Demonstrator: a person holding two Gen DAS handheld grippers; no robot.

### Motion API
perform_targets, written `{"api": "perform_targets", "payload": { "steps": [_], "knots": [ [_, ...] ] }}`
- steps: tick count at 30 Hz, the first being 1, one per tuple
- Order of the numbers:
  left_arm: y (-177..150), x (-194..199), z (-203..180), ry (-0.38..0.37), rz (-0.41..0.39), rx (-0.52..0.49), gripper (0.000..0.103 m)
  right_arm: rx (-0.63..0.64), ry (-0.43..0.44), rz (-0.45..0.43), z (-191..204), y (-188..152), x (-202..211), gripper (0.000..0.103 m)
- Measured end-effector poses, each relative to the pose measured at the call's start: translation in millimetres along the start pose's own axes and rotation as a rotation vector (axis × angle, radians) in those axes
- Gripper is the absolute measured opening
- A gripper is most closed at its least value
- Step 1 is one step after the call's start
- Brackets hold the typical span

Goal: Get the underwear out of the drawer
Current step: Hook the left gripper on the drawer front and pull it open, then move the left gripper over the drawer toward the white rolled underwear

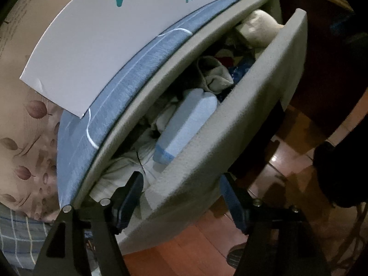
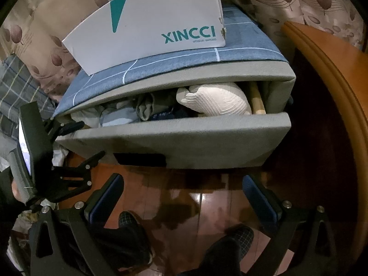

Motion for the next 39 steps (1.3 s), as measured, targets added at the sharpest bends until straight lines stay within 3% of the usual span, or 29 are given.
{"api": "perform_targets", "payload": {
  "steps": [3, 8, 14, 22, 25, 30, 39],
  "knots": [
    [-9.1, 5.9, -12.7, -0.007, 0.025, -0.034, 0.07, -0.004, 0.0, -0.007, -1.3, 0.7, 0.6, 0.102],
    [-19.7, 19.8, -24.5, -0.088, 0.062, -0.025, 0.07, -0.011, 0.004, -0.019, -2.7, 1.0, 3.4, 0.102],
    [-29.3, 27.0, -42.4, -0.109, 0.125, -0.028, 0.07, -0.018, -0.018, -0.061, -4.2, 1.1, 13.7, 0.103],
    [-39.1, 37.9, -45.9, -0.205, 0.152, 0.051, 0.07, -0.066, 0.014, -0.076, -19.9, 7.2, 25.5, 0.103],
    [-37.7, 40.1, -42.8, -0.236, 0.162, 0.077, 0.07, 0.005, -0.066, -0.093, -21.5, 11.4, 29.2, 0.103],
    [-39.6, 45.7, -43.2, -0.266, 0.173, 0.115, 0.07, 0.088, -0.127, -0.076, -19.5, 8.3, 25.1, 0.103],
    [-32.9, 44.8, -39.6, -0.275, 0.175, 0.16, 0.07, 0.129, -0.117, -0.038, -16.1, 4.0, 18.1, 0.103]
  ]
}}
Point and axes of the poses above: each gripper's, at about its wrist camera, not at the fingertips, and x roughly against the way its jaws point, z to its left, y to its top, the point moved 3 cm from there along -x, roughly the way its jaws point, and after that the axes turned 13 degrees about -y, right-handed, at the moved point
